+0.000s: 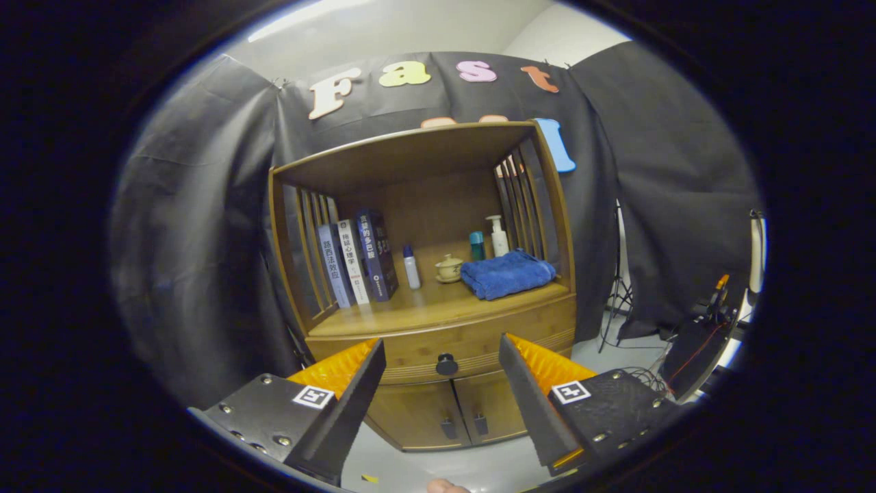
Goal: Pull open the drawer, take out the items inside it, and place them on the countertop above the cabinet.
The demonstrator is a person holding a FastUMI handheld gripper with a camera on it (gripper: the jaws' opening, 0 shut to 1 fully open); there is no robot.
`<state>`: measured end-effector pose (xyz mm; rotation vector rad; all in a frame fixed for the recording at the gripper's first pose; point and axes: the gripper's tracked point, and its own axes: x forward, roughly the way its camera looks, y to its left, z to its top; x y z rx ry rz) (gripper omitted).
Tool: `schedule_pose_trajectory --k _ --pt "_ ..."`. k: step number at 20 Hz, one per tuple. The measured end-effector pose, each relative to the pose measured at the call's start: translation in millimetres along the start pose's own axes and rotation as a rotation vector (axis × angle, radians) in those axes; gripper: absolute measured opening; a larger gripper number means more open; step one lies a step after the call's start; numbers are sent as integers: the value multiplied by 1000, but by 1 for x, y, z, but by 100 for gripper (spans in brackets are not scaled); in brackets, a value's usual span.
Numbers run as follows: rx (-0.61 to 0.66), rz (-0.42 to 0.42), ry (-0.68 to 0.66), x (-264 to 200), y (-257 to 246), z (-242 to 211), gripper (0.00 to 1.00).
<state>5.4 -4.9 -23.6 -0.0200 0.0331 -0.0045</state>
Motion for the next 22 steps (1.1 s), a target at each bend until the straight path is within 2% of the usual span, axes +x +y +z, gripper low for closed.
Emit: schedule_pose_trajectory --k 5,12,18,22 --pt "-5 36 20 0 12 -11 99" --pt "10 23 18 3 9 -14 100" --pt "-26 12 -9 7 2 -12 100" --pt "-56 16 -40 28 3 -11 100"
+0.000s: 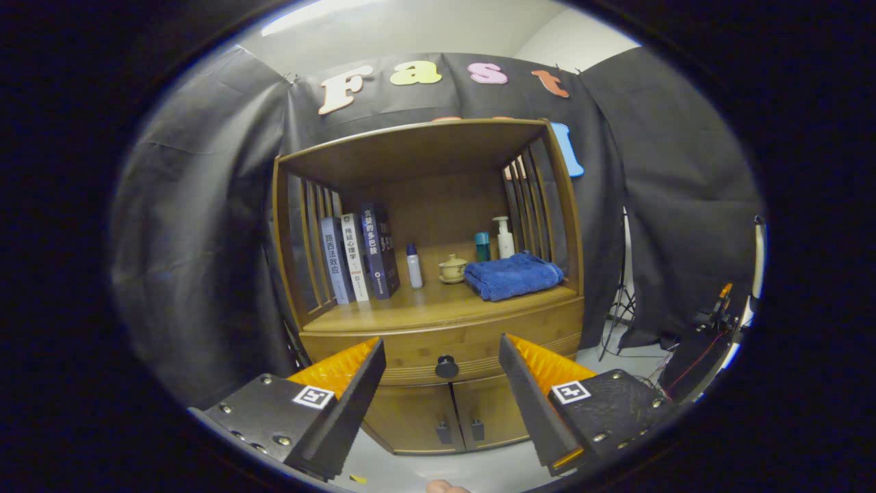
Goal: Pull open the drawer, take out the items inside it, and place them on the countertop above the cabinet.
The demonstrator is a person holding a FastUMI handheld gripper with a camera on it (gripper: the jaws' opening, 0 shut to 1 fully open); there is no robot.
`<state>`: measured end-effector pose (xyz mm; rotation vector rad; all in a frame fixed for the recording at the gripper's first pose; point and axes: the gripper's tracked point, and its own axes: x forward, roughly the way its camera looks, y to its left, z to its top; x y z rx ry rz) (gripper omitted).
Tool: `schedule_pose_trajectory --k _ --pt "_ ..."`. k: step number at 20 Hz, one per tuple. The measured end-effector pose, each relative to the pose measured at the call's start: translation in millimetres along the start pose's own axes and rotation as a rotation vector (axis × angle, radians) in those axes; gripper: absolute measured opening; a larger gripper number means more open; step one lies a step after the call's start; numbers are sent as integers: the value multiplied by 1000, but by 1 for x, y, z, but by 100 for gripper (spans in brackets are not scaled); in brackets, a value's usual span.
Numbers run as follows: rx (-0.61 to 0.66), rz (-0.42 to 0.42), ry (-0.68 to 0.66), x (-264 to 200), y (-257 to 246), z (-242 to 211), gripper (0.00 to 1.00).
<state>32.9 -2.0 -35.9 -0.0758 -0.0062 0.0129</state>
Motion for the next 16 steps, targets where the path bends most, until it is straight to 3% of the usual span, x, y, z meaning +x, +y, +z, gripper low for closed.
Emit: schedule_pose_trajectory --k 4,11,16 --pt "-84 -6 -60 46 1 -12 100" --pt "-139 -24 64 113 -2 -110 100" --pt "-122 -25 77 143 11 -124 100"
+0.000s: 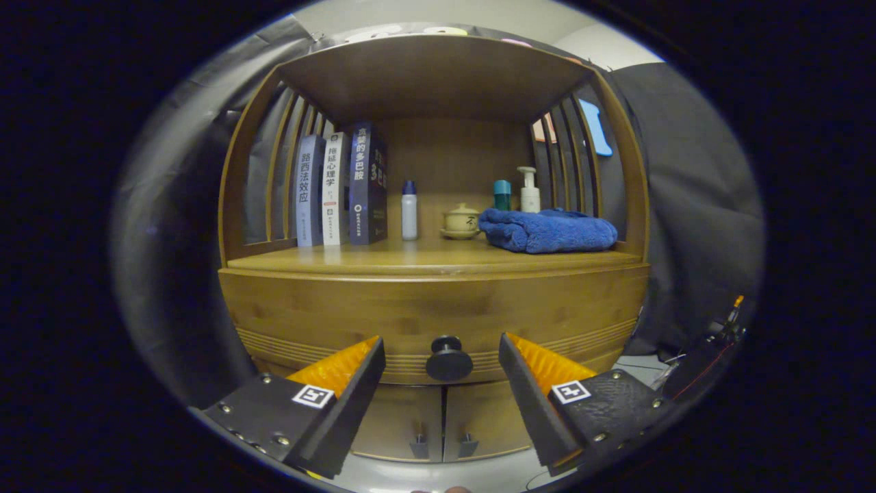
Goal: Pull open the drawer, take out the items inside it, and place them on the countertop above the cabinet.
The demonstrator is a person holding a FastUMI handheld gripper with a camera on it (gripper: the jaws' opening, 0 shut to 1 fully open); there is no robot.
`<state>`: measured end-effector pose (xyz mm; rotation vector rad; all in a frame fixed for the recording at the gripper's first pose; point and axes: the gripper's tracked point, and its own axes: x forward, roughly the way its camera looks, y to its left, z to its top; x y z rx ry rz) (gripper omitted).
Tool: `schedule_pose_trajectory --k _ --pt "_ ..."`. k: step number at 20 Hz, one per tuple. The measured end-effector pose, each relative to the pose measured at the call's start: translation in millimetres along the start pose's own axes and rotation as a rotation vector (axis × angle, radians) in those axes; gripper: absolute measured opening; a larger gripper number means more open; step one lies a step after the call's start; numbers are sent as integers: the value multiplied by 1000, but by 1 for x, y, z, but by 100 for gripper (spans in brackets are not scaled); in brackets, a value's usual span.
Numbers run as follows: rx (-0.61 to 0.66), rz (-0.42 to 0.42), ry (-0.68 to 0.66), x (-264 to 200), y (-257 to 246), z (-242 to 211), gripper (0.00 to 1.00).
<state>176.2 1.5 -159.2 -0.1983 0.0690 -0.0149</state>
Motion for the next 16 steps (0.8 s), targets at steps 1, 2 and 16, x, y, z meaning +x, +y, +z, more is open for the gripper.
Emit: schedule_pose_trajectory --k 1,2,16 --pt "-11 2 3 6 0 -3 100" --pt "-34 -7 27 12 -5 -8 100" --pt "-30 85 61 23 -3 -30 36"
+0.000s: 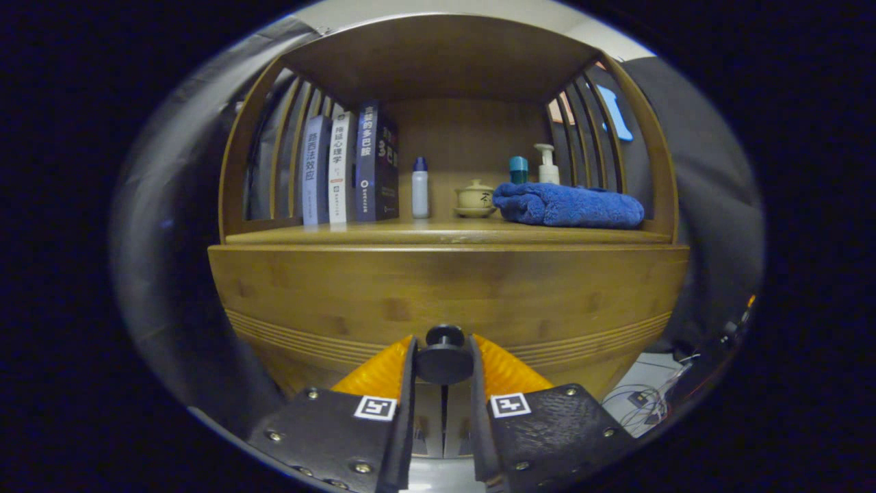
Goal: Pull open the drawer, take out the items inside it, and place them on the countertop above the cabinet.
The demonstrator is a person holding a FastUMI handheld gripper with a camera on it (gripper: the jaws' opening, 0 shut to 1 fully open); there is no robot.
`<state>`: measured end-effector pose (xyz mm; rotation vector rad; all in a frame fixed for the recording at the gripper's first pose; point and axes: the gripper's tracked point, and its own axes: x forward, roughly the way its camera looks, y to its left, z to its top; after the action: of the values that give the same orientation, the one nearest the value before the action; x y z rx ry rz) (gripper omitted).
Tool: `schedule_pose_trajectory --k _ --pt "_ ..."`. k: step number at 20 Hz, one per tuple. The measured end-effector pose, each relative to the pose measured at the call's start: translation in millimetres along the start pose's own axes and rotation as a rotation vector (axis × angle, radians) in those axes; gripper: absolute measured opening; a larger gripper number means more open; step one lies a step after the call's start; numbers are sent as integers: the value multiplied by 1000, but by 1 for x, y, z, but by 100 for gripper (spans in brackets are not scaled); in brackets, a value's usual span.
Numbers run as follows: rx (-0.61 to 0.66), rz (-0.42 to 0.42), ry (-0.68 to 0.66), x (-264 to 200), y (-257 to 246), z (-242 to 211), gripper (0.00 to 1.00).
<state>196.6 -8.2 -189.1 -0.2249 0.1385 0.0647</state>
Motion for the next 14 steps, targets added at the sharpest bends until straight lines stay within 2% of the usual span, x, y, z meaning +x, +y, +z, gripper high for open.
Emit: schedule_pose_trajectory --k 6,7,8,9,10,12,14 --pt "11 -3 -17 -3 1 1 36" --pt "-19 -71 -37 -8 -13 7 36" --pt "-18 -107 -65 -65 -27 27 36" --pt "22 -90 -115 -36 -29 24 6" --pt "34 -84 -104 -43 -32 27 2" --pt "13 -27 -41 -40 -23 13 2" --pt "3 12 -39 -41 -21 7 2"
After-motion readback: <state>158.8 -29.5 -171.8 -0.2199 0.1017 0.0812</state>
